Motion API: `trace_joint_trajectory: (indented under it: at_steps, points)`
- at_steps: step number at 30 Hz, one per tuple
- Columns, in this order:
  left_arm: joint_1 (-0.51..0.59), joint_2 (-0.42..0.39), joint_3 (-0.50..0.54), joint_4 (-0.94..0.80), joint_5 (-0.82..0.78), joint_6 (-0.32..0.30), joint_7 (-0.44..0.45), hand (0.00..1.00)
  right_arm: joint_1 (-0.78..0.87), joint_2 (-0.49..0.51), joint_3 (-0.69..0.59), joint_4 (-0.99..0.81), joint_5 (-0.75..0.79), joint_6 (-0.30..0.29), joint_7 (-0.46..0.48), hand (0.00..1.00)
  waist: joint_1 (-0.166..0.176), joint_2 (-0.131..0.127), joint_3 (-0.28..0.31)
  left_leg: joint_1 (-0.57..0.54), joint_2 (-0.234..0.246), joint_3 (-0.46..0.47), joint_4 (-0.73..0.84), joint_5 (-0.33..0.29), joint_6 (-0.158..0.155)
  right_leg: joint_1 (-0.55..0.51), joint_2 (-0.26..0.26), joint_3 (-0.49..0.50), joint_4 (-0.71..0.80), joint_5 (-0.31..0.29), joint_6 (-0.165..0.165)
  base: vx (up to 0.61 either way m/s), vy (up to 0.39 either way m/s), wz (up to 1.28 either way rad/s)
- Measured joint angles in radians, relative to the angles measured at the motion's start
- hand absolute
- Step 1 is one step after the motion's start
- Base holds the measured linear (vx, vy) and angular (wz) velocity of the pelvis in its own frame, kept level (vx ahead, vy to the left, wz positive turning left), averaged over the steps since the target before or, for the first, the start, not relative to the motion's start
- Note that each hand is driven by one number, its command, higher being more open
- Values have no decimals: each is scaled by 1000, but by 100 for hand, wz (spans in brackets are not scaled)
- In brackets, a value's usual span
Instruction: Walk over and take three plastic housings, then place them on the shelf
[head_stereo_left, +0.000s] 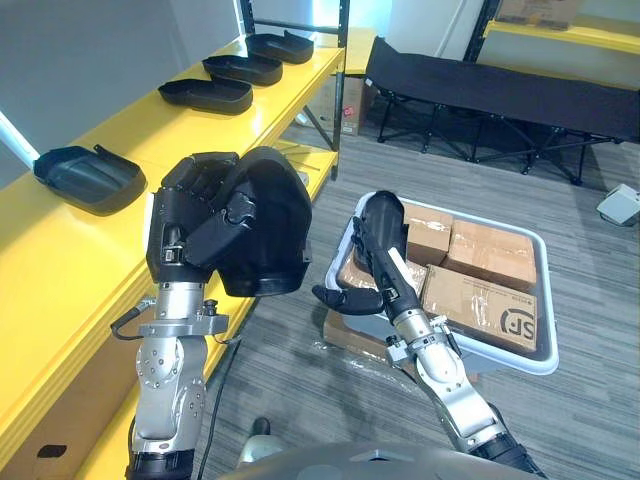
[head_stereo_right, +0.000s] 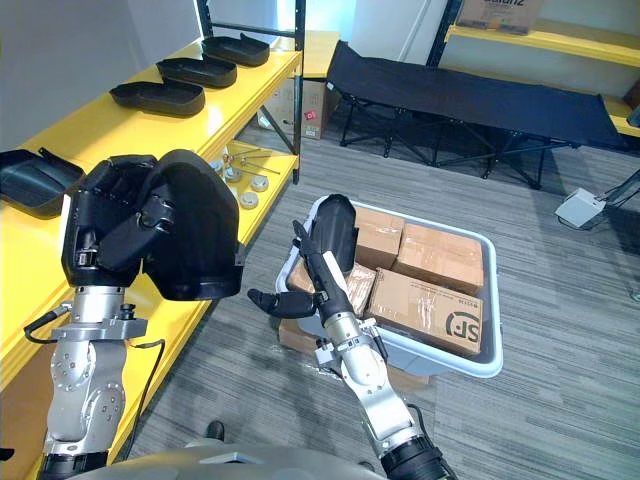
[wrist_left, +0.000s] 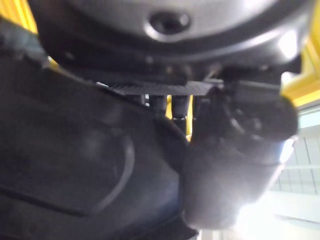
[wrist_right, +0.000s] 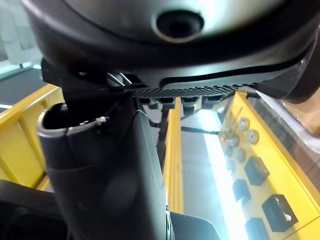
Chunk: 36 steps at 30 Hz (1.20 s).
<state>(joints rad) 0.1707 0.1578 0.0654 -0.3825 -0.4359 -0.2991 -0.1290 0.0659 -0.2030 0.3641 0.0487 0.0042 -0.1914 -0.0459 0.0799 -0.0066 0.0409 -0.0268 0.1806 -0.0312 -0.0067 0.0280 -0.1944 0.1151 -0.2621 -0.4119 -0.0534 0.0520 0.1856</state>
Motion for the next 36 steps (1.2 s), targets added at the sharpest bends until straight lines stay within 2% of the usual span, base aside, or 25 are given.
trace_joint_trajectory:
  at_steps: [4,9,17,18,23,29,36]
  points:
    - [0,0,2,-12,-35,0,-46,0,-23,1,0,27,2,-13,26,100,1,0,0,0,0,-3,3,-3,0,4,0,-6,0,0,0,2,1,1]
    - [0,0,2,-33,-44,2,-93,0,-28,0,14,30,13,-13,115,100,3,1,0,0,-1,-9,3,-4,1,9,0,-17,0,0,0,2,2,2]
    - [0,-2,-34,-84,-70,32,-151,0,-60,1,124,78,17,-15,172,100,26,1,1,-1,-4,-23,3,-4,1,17,0,-32,0,-1,-1,-3,4,4]
    - [0,-2,-37,-86,-70,36,-153,0,-64,2,131,80,19,-15,173,0,26,1,1,-1,-4,-25,4,-4,1,19,0,-35,0,-1,-2,-5,2,10]
    - [0,-2,-60,-89,-73,59,-170,0,-97,3,176,106,22,-24,164,0,31,1,1,-2,-7,-35,5,-5,1,26,0,-48,0,-3,-5,-4,3,5]
    - [-1,-3,-64,-91,-79,65,-170,0,-101,3,197,111,26,-25,106,0,30,1,1,-2,-13,-35,5,-5,1,26,-6,-49,0,-3,-5,0,0,0]
    - [-6,-12,-78,-98,-106,87,-132,0,-107,1,198,119,28,-30,95,0,28,2,1,-2,-13,-35,5,-7,2,26,-7,-49,0,-3,-5,0,0,0]
